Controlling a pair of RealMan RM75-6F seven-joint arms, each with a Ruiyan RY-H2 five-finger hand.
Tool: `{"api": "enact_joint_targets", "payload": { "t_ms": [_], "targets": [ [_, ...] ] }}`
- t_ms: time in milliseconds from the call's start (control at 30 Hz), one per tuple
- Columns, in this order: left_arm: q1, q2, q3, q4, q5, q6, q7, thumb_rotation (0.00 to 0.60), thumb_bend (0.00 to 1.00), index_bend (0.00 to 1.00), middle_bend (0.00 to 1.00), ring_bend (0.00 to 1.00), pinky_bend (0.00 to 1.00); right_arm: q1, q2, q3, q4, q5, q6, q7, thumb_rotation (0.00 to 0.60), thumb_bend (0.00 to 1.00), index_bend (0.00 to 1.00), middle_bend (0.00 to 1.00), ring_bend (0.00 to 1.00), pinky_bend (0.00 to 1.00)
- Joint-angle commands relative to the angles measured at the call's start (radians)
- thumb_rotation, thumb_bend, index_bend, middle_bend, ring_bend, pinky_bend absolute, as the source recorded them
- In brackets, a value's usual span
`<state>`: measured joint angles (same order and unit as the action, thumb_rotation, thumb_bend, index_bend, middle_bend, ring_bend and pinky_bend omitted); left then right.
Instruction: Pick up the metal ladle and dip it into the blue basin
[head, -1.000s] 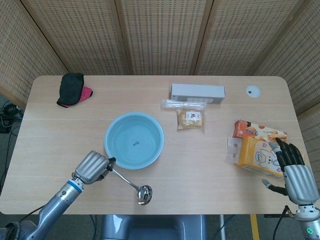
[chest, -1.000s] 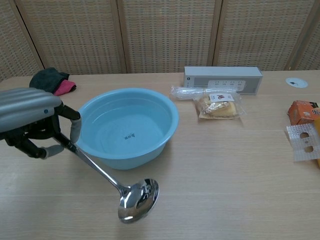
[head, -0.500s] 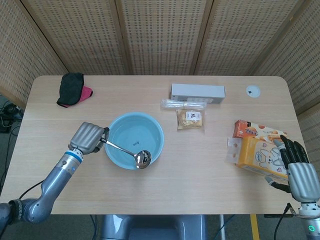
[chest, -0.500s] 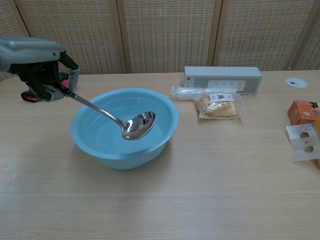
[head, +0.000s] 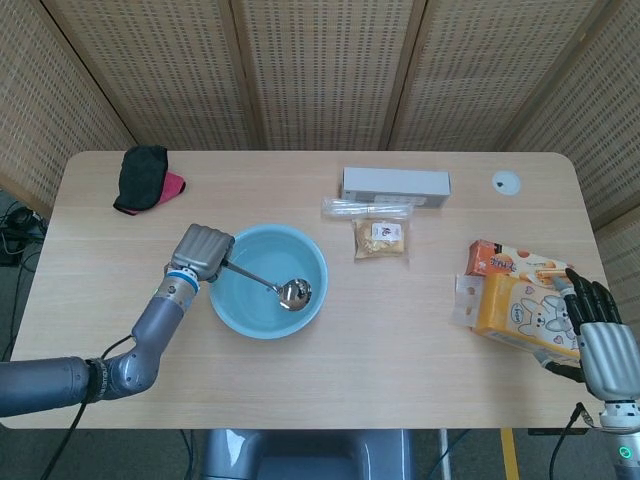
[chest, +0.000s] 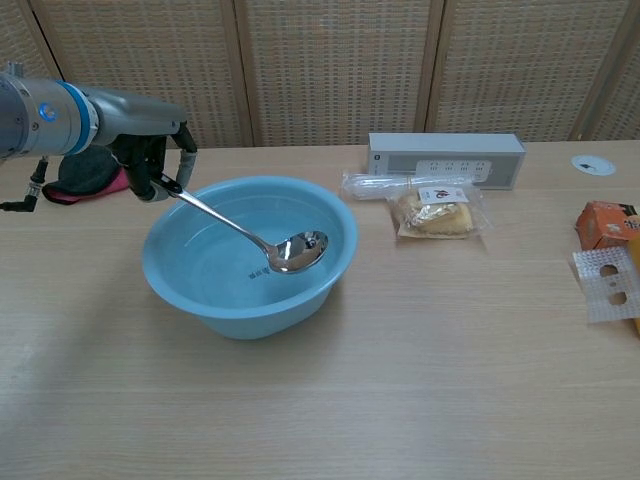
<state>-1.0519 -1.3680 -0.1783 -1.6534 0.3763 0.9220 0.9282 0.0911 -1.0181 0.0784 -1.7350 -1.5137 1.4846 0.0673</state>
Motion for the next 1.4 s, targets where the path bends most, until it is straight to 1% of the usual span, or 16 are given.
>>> {"api": "enact_joint_targets", "payload": {
  "t_ms": [33,267,367,533,833,1033,1167,1300,1400],
  "targets": [
    [-0.026,-0.037,0.016,0.048,-0.018,-0.004,-0.002,0.6,0.86,0.92,0.92,0.89,0.98,0.003,-0.001,0.004,0.003,0.01,-0.007,0.002,0.6,0.0,0.0,0.0,0.0,0.0],
    [-0.061,-0.097,0.05,0.129,-0.037,0.002,0.011,0.6,0.85,0.92,0.92,0.89,0.98,0.007,-0.001,0.011,0.009,0.026,-0.015,0.007,0.6,0.0,0.0,0.0,0.0,0.0],
    [-0.074,-0.121,0.055,0.163,-0.062,-0.009,0.01,0.6,0.86,0.92,0.92,0.89,0.98,0.008,-0.001,0.014,0.011,0.034,-0.02,0.011,0.6,0.0,0.0,0.0,0.0,0.0],
    [-0.088,-0.144,0.071,0.195,-0.072,-0.014,0.02,0.6,0.85,0.92,0.92,0.89,0.98,0.012,-0.003,0.017,0.013,0.042,-0.028,0.011,0.6,0.0,0.0,0.0,0.0,0.0],
    [-0.101,-0.162,0.092,0.223,-0.1,0.007,0.041,0.6,0.85,0.92,0.92,0.89,0.98,0.018,-0.004,0.02,0.017,0.049,-0.039,0.015,0.6,0.0,0.0,0.0,0.0,0.0],
    [-0.102,-0.165,0.091,0.227,-0.113,0.007,0.034,0.6,0.85,0.92,0.92,0.89,0.98,0.017,-0.003,0.021,0.017,0.048,-0.036,0.018,0.6,0.0,0.0,0.0,0.0,0.0],
    [-0.102,-0.159,0.088,0.219,-0.1,0.013,0.025,0.6,0.85,0.92,0.92,0.89,0.98,0.016,-0.002,0.02,0.018,0.049,-0.035,0.02,0.6,0.0,0.0,0.0,0.0,0.0],
    [-0.107,-0.135,0.083,0.185,-0.079,0.031,0.025,0.6,0.85,0.92,0.92,0.89,0.98,0.016,-0.002,0.021,0.019,0.05,-0.036,0.024,0.6,0.0,0.0,0.0,0.0,0.0],
    [-0.114,-0.109,0.077,0.146,-0.089,0.042,0.032,0.6,0.85,0.92,0.92,0.89,0.98,0.016,-0.002,0.021,0.02,0.05,-0.036,0.025,0.6,0.0,0.0,0.0,0.0,0.0]
  ]
}}
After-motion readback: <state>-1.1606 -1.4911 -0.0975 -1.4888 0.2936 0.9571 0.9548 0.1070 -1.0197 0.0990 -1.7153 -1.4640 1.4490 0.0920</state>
